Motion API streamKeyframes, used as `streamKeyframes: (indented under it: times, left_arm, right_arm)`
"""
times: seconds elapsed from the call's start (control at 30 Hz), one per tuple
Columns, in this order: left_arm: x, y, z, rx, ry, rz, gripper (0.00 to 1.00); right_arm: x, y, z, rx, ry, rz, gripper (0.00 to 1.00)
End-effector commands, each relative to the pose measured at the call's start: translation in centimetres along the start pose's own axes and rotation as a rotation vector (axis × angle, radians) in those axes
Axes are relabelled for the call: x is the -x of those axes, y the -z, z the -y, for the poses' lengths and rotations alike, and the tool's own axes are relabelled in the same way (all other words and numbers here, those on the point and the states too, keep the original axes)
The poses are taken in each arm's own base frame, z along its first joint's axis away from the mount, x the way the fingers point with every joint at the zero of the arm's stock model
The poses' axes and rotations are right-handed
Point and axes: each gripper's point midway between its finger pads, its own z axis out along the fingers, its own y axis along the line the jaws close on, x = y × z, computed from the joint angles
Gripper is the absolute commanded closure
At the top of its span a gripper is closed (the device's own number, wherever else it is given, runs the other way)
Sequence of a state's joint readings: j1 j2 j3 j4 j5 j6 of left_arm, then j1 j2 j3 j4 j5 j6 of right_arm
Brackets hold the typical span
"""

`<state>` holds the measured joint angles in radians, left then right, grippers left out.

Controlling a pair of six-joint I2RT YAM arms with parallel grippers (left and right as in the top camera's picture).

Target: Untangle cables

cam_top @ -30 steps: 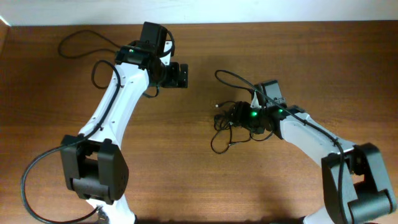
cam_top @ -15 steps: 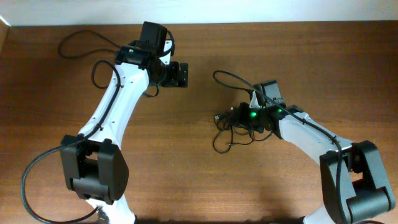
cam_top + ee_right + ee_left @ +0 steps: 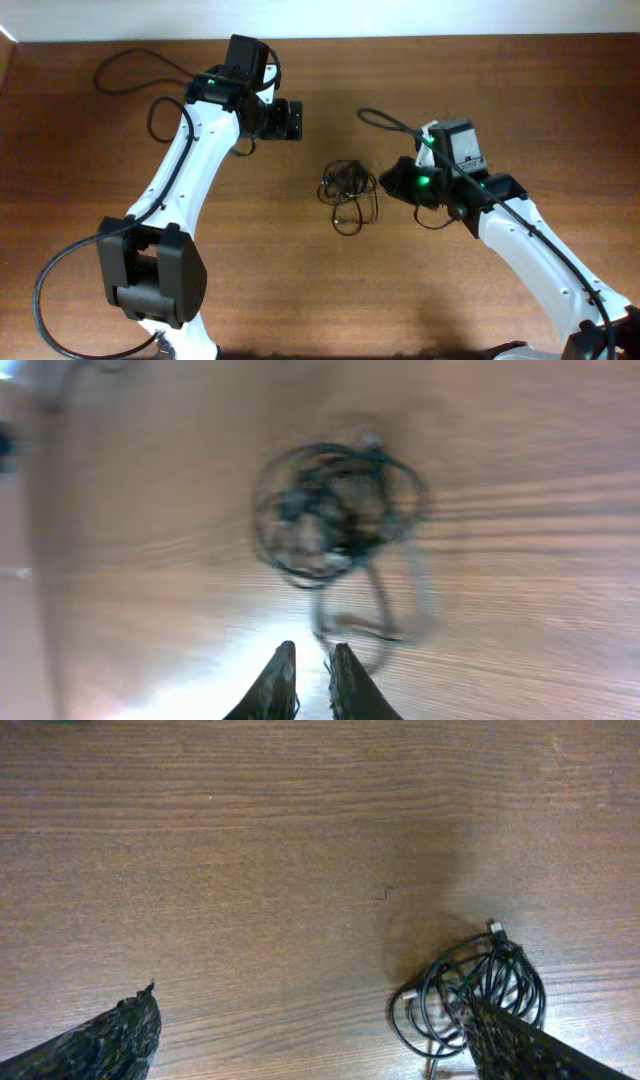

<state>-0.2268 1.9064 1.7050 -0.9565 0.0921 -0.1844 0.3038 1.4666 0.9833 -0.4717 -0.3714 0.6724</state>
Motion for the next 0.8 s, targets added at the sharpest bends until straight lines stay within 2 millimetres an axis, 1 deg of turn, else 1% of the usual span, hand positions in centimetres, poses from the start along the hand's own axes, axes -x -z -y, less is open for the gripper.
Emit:
streamKeyframes:
  times: [0.0,0.03,0.07,0.1,0.13,0.17,0.23,0.27,0.33,0.4,0.43,0.47,0.5,0.57,0.63,0.67,0.7,0.77]
  left_arm:
    - [-0.3,-0.5,-0.5,0.016,0.019,-0.013,0.01]
    - [-0.3,-0.5,-0.5,0.016,0.019,-0.013,0.01]
    - [-0.3,-0.5,-0.5,0.016,0.019,-0.013,0.01]
    - [-0.3,-0.5,-0.5,0.016,0.019,-0.014,0.01]
    - [-0.3,-0.5,-0.5,0.015,0.019,-0.013,0.01]
    - [-0.3,-0.5,-0.5,0.015,0.019,-0.013,0.01]
    - [-0.3,-0.5,-0.5,0.015,0.02,-0.013,0.01]
    - [-0.3,-0.5,-0.5,0.015,0.02,-0.013,0.01]
    - [-0.3,-0.5,-0.5,0.015,0.02,-0.013,0.01]
    - [-0.3,-0.5,-0.5,0.016,0.019,-0.013,0.01]
    - [-0.3,-0.5,-0.5,0.016,0.019,-0.013,0.01]
    - [-0.3,-0.5,-0.5,0.016,0.019,-0.013,0.01]
    - [-0.3,-0.5,-0.6,0.016,0.019,-0.013,0.01]
    - [-0.3,-0.5,-0.6,0.016,0.019,-0.013,0.01]
    - [-0.3,-0.5,-0.6,0.016,0.019,-0.013,0.01]
    - [-0.3,-0.5,-0.6,0.016,0.019,-0.013,0.01]
    - [-0.3,-0.5,-0.6,0.016,0.019,-0.013,0.01]
    - [-0.3,-0.5,-0.6,0.016,0.019,-0.013,0.01]
  right_arm:
    - [-0.3,-0.2,-0.9,0.048,0.017,-0.024,0.92]
    - [-0.3,0.0,-2.7,0.138,0.038,-0.04,0.93]
    - [0.0,0.0,-3.2,0.162,0.05,-0.03,0.89]
    - [0.4,0.0,-3.3,0.162,0.056,-0.012,0.64]
    - [0.6,-0.2,-3.0,0.144,0.055,0.0,0.55]
    - [0.6,-0.3,-2.8,0.137,0.066,0.002,0.49]
    - [0.2,-1.3,-2.4,0.122,0.097,-0.02,0.43]
    - [-0.1,-2.0,-2.3,0.118,0.101,-0.034,0.43]
    - [-0.8,-4.3,-2.4,0.122,0.121,-0.065,0.43]
    - [-1.9,-7.3,-3.0,0.138,0.159,-0.092,0.43]
    - [-2.2,-8.3,-3.2,0.145,0.172,-0.098,0.43]
    - [-2.4,-8.9,-3.1,0.145,0.176,-0.1,0.43]
    - [-2.3,-9.8,-2.2,0.111,0.173,-0.092,0.43]
    - [-2.0,-10.7,-0.4,0.034,0.16,-0.076,0.43]
    - [-2.3,-11.5,0.5,0.007,0.153,-0.085,0.43]
    - [-2.6,-11.6,0.7,0.0,0.147,-0.098,0.46]
    - [-2.8,-11.6,0.9,-0.008,0.143,-0.107,0.53]
    - [-3.4,-11.5,1.2,-0.014,0.134,-0.133,0.61]
